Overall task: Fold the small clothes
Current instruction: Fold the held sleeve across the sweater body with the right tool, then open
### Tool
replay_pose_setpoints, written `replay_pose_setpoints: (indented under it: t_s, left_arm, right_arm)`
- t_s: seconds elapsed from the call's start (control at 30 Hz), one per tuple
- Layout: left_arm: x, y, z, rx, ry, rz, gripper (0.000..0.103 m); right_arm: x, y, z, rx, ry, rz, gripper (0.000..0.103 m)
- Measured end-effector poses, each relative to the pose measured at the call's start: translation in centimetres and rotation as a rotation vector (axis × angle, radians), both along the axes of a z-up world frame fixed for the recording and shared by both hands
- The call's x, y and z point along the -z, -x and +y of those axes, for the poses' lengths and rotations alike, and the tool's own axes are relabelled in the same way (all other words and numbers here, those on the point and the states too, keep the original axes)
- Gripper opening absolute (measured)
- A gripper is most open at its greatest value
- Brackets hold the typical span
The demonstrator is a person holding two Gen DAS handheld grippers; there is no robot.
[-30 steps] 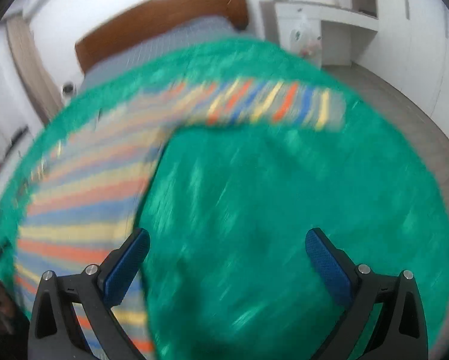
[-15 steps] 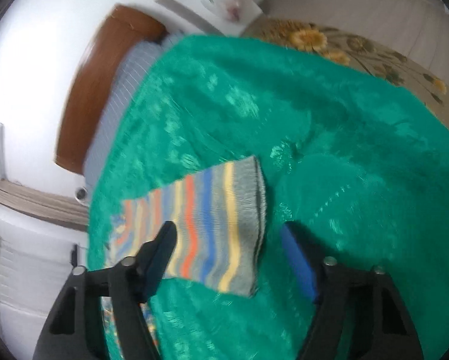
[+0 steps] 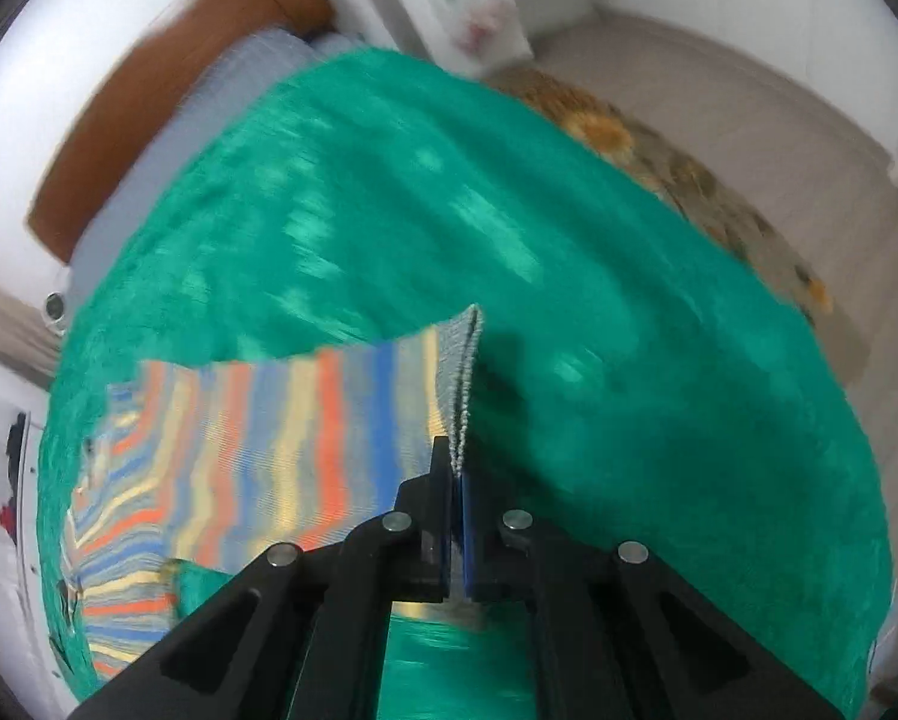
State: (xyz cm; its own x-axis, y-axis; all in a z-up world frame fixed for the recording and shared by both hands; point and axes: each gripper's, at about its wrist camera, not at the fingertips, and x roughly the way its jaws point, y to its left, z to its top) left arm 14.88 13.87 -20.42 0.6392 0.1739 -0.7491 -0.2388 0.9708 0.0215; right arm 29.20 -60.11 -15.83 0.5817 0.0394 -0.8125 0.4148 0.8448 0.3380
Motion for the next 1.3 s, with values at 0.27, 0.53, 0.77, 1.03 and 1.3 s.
replay_pose_setpoints:
  t_s: [0.27,0.53,0.77,1.03,1.3]
  left_arm:
    - [0.0,-0.2,-0.3,0.018,-0.001,-0.011,0.103]
    - [0.0,-0.3,0.0,0.038,0.017,-0.004,0.103]
    - [0.1,-0.3,0.1,0.044,0.025,0.000,0.103]
    - [0.2,-0.6,0.1,0.040,0.022,0.001,0.103]
    - [0.3,-0.4,-0.1,0.033,0.016,-0.002,0.103]
  right_arm:
    - [-11.3,-6.4,15.4,-0.361,0.036,-0.199,0.002]
    - [-9.2,-12.7,32.6,-0.635,-0.001,-0.149,0.003]
    - [-3.9,-12.9,36.0,-0.626,-0.321,-0.117,0.059]
    - [-2.2,-5.8,29.4,-0.560,-0.092,-0.083,0.063]
    - [2.1,5.6,20.3,-0.375,0.167,-0.096,0.063]
